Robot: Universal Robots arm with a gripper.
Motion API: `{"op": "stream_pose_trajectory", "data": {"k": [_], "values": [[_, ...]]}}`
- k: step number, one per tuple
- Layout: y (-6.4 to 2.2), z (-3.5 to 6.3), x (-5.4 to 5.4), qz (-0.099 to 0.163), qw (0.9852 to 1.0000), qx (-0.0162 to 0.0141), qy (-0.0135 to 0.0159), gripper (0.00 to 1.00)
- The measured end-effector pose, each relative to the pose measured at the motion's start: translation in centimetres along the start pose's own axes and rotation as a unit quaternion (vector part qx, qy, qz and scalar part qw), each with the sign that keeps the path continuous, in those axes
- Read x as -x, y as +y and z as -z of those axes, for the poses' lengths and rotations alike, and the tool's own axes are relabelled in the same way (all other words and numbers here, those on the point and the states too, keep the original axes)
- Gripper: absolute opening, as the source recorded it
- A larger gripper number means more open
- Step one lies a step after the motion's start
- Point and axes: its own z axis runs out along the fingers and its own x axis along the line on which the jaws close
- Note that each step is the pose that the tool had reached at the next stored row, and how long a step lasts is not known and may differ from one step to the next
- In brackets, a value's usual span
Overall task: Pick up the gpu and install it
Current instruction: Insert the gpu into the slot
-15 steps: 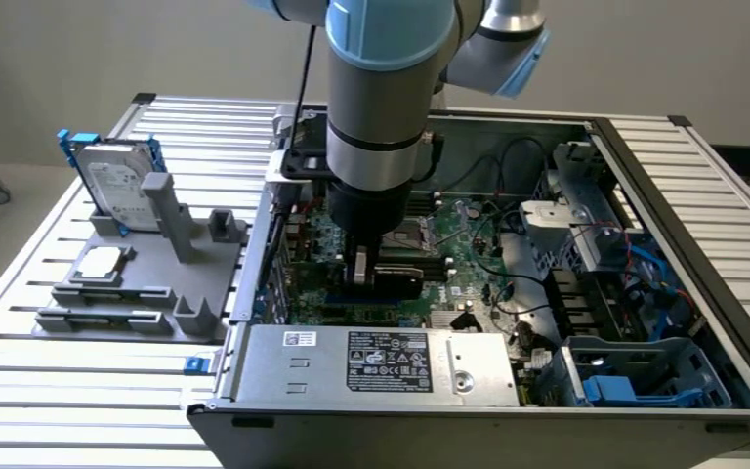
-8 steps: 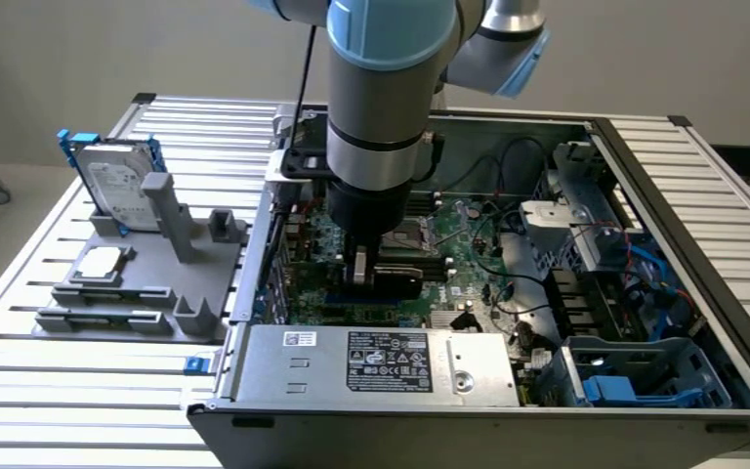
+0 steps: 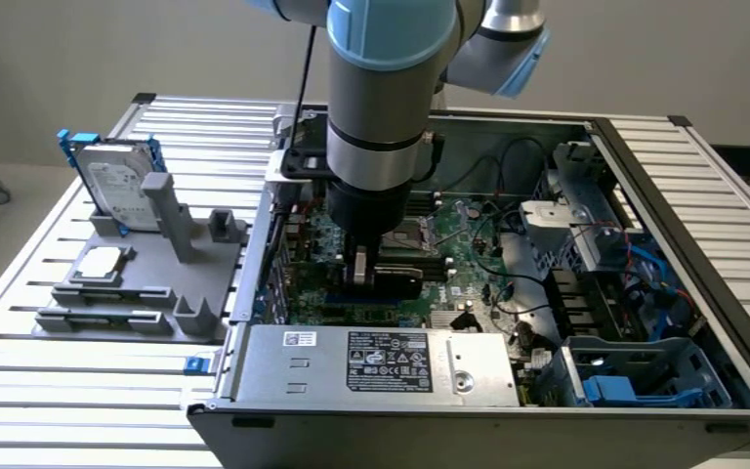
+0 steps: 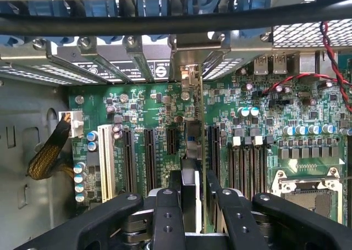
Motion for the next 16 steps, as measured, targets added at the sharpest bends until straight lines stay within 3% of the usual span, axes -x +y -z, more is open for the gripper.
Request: {"op": "stream_pose_trajectory", "data": {"k": [16], "values": [[-0.03,-0.24,-0.01,0.007,1.0,0.0004,0.001,0.29]]}}
